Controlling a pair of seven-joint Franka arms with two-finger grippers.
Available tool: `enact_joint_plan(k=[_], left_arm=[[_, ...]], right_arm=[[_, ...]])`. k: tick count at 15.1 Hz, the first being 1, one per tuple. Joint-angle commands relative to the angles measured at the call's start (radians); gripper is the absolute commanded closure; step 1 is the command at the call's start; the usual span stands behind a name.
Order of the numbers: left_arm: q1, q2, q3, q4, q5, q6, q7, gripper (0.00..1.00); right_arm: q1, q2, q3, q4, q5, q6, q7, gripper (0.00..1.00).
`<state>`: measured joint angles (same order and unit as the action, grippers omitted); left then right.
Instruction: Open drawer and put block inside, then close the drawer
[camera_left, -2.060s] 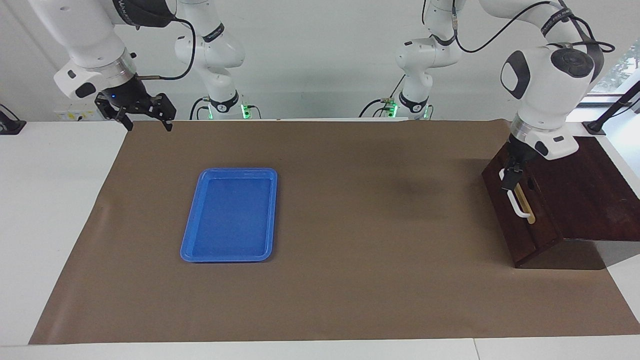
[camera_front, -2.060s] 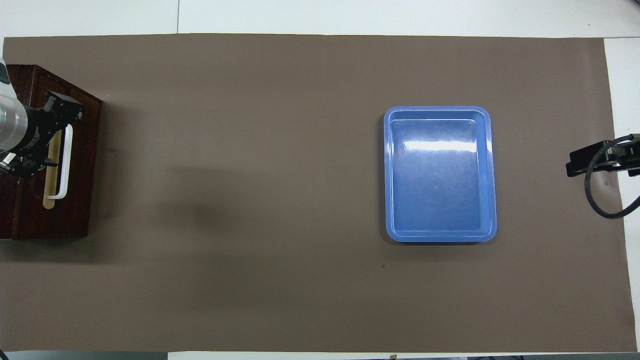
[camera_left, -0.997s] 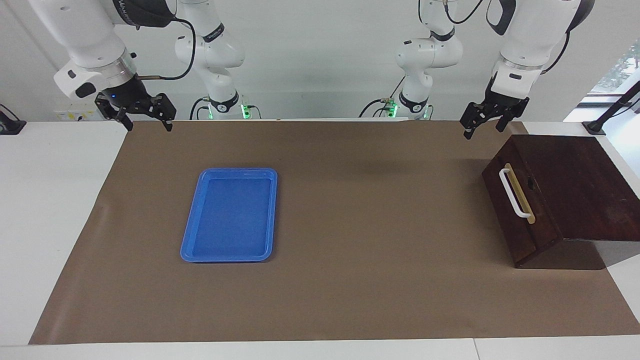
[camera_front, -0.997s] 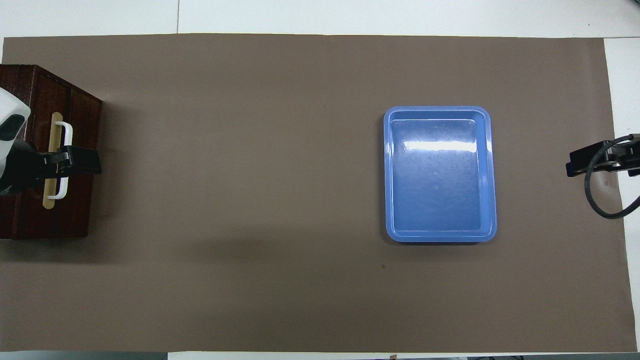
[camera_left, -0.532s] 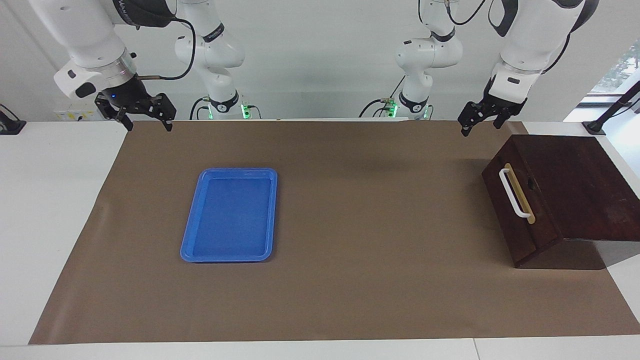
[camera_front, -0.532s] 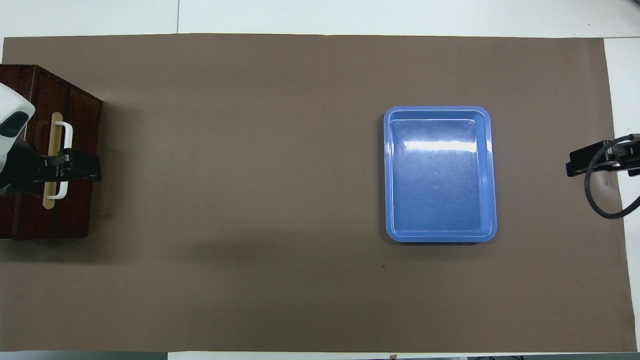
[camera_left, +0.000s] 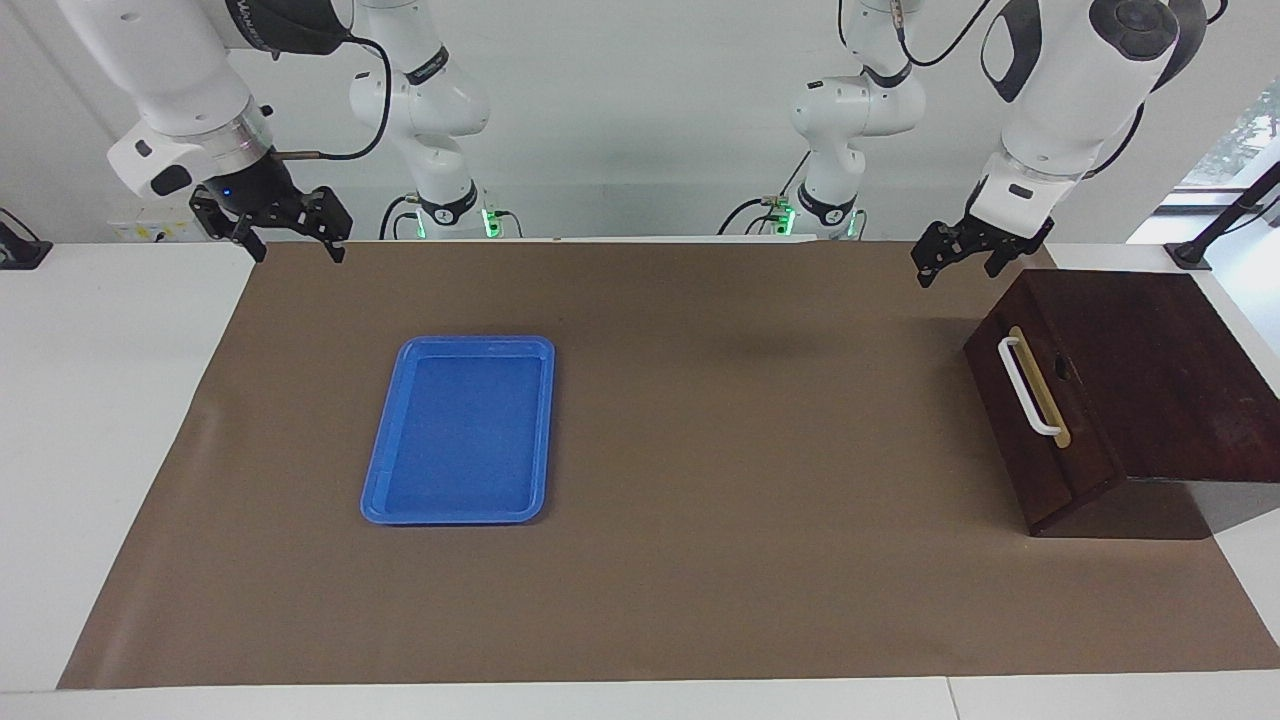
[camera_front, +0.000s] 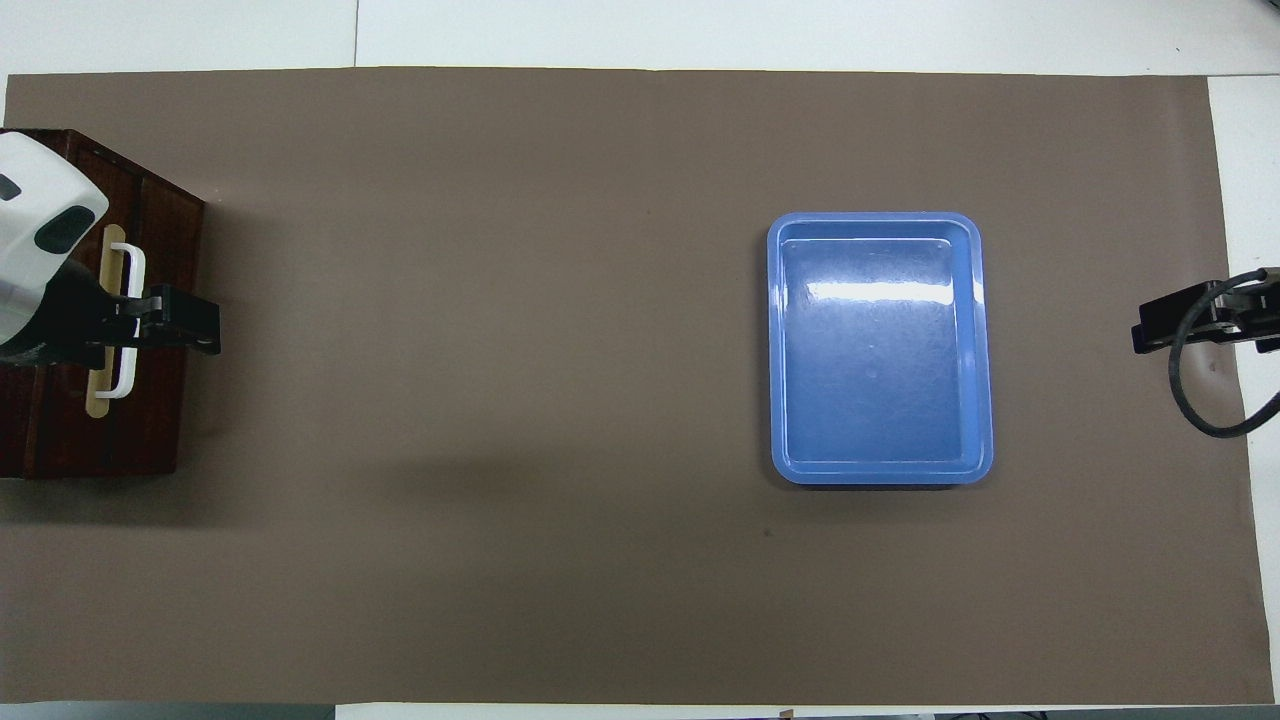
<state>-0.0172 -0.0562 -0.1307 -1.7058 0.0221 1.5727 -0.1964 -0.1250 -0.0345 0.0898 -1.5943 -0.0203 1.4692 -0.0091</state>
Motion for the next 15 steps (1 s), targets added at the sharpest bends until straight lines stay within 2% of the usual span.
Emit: enact_joint_plan(k=[1,7,15], left_arm=[[-0.012,-0.01,0.01,-0.008,-0.037,0.004,0.021,0.0],[-0.01,-0.008,0.011,-0.005,-0.045,0.027,0.101,0.0],[-0.01,-0.008,0.011,-0.006,-0.045,0.032,0.103,0.0]], right_arm=[[-0.016,-0.013,0.008,-0.012,0.02,0.017,-0.029,0.0],[-0.016,-0.013,0.008,-0.012,0.019,0.017,-0.029,0.0],[-0.018,-0.013,0.007,-0.012,0.019,0.017,-0.031,0.0]])
